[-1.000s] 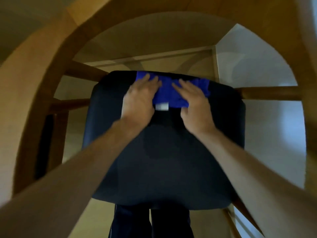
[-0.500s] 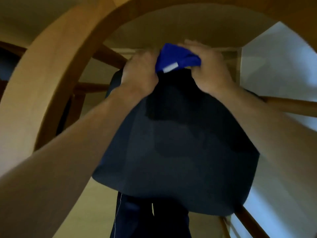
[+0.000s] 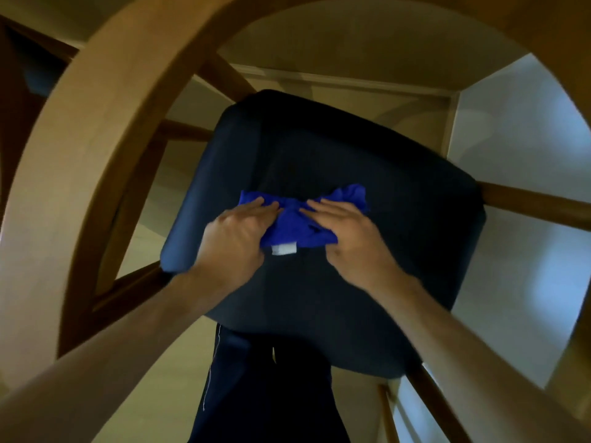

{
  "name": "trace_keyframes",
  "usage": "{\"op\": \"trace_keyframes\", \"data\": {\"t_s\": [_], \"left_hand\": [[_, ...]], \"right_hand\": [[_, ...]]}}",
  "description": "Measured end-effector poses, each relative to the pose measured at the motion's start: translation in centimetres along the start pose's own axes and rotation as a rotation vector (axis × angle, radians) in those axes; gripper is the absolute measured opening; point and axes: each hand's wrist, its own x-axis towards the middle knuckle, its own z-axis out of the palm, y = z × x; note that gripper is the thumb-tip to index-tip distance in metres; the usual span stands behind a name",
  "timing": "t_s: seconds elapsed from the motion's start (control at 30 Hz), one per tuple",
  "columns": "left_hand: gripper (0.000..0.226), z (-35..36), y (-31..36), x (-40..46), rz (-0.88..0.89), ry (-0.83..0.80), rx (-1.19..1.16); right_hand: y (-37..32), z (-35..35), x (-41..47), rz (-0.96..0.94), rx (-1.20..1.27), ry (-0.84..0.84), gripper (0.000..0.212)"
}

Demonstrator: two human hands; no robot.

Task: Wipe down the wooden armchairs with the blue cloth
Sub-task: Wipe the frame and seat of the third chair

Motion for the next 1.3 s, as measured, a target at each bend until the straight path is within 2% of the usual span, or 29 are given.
{"op": "trace_keyframes", "data": {"t_s": [0.07, 0.13, 0.2, 0.27, 0.37, 0.47, 0.6, 0.67, 0.77, 0.87, 0.93, 1.0, 1.07, 1.2, 1.3], "left_hand": [[0.048, -1.3, -0.8, 1.0, -0.060, -0.002, -0.108], [0.047, -2.3, -1.0, 2.8, -0.097, 0.200, -0.203], [0.053, -2.7, -1.0, 5.5, -0.149, 0.432, -0.165], [0.057, -2.6, -1.4, 7.8, -0.252, 0.514, -0.147], [0.062, -1.3, -2.5, 8.1, -0.308, 0.496, -0.158], [0.067, 0.8, -2.9, 3.8, -0.284, 0.470, -0.180], [0.069, 2.7, -2.5, -3.3, -0.269, 0.284, -0.170], [0.066, 2.2, -2.8, -4.1, -0.253, 0.254, -0.197], [0.062, -0.3, -4.0, -0.5, -0.248, 0.428, -0.208], [0.047, -3.1, -6.1, 6.4, -0.263, 0.621, -0.210], [0.039, -3.3, -6.9, 9.7, -0.296, 0.633, -0.307], [0.042, -2.5, -7.3, 10.3, -0.300, 0.613, -0.320], [0.051, -1.3, -7.4, 8.8, -0.264, 0.635, -0.262], [0.051, 1.1, -6.1, 2.9, -0.259, 0.526, -0.276], [0.056, 2.1, -3.9, -1.3, -0.262, 0.344, -0.220]], "right_hand": [[-0.2, -2.4, 2.2, -0.050, -0.021, -0.006, 0.069], [-0.8, -4.9, 6.0, -0.140, -0.070, 0.077, 0.072], [-1.5, -6.5, 10.4, -0.193, -0.140, 0.167, 0.076], [-2.1, -6.6, 14.0, -0.190, -0.206, 0.176, 0.076], [-3.0, -3.7, 15.1, -0.127, -0.238, 0.156, 0.068], [-3.5, -0.6, 10.8, -0.102, -0.166, 0.176, 0.068], [-3.9, 1.5, 4.7, -0.121, -0.155, -0.030, 0.074], [-4.2, 0.9, 4.6, -0.118, -0.150, -0.094, 0.073], [-5.0, -1.2, 8.1, -0.166, -0.111, 0.062, 0.072], [-5.9, -2.9, 14.5, -0.171, -0.204, 0.216, 0.070], [-6.4, -2.9, 17.6, -0.176, -0.215, 0.175, 0.064], [-6.4, -2.0, 18.2, -0.149, -0.178, 0.164, 0.058], [-6.0, -0.9, 16.5, -0.098, -0.209, 0.196, 0.061], [-5.4, 0.7, 9.7, -0.127, -0.203, 0.095, 0.069], [-5.0, 0.8, 6.5, -0.141, -0.176, -0.078, 0.071]]}}
